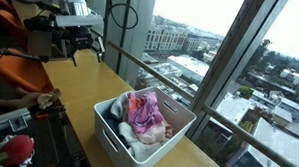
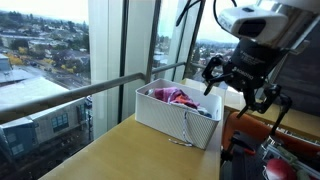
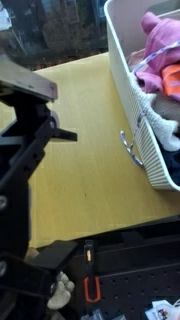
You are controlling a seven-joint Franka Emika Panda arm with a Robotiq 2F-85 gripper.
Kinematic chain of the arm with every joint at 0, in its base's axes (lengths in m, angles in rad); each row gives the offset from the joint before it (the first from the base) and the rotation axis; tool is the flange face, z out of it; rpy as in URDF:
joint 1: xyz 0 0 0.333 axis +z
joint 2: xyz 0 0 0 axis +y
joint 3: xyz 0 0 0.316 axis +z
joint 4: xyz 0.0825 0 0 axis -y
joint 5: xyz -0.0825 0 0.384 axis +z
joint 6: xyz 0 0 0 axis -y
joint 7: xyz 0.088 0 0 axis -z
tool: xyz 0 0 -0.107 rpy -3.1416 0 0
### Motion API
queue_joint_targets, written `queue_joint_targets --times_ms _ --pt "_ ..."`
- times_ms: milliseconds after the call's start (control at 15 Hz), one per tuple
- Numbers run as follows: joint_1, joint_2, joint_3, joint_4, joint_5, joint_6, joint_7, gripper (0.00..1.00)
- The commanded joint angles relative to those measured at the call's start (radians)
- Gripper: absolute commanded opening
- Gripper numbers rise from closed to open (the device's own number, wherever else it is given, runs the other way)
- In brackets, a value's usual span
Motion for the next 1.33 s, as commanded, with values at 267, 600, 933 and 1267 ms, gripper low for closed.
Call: queue_joint_targets --times_ms 267,600,933,1267 --pt "-0.074 0.293 -0.055 0.099 -0.066 0.152 -0.082 1.0" --pt "-0.125 0.513 -0.079 0.26 -0.072 0.183 -0.189 1.0" --pt "-0.132 0.689 -0.086 0.389 -0.082 0.167 -0.266 1.0" --pt "-0.119 0.792 -0.096 0.466 -0.108 0.14 -0.325 1.0"
